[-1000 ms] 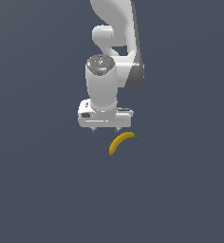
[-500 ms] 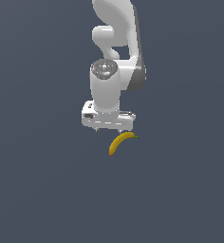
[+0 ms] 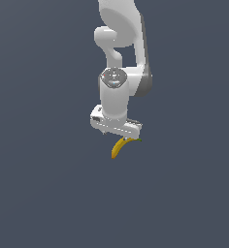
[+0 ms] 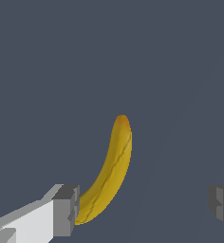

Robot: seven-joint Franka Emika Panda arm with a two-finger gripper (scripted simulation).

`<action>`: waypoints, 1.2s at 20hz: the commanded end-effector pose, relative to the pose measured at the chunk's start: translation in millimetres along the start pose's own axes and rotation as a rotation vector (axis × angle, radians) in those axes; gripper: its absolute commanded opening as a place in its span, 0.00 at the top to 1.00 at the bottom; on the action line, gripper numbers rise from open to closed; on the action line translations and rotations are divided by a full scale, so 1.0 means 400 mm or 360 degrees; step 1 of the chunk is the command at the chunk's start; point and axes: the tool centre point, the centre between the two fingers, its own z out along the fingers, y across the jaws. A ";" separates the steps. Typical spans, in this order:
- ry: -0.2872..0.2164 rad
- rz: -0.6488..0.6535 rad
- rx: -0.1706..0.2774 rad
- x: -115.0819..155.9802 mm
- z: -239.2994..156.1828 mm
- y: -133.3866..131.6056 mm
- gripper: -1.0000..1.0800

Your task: Pick up the object and move it to a goal position.

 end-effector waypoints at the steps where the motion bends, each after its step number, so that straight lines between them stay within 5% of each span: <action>1: 0.0000 0.0096 0.0000 -0.008 0.017 -0.011 0.04; 24: 0.0015 0.0901 -0.0008 -0.085 0.155 -0.086 0.04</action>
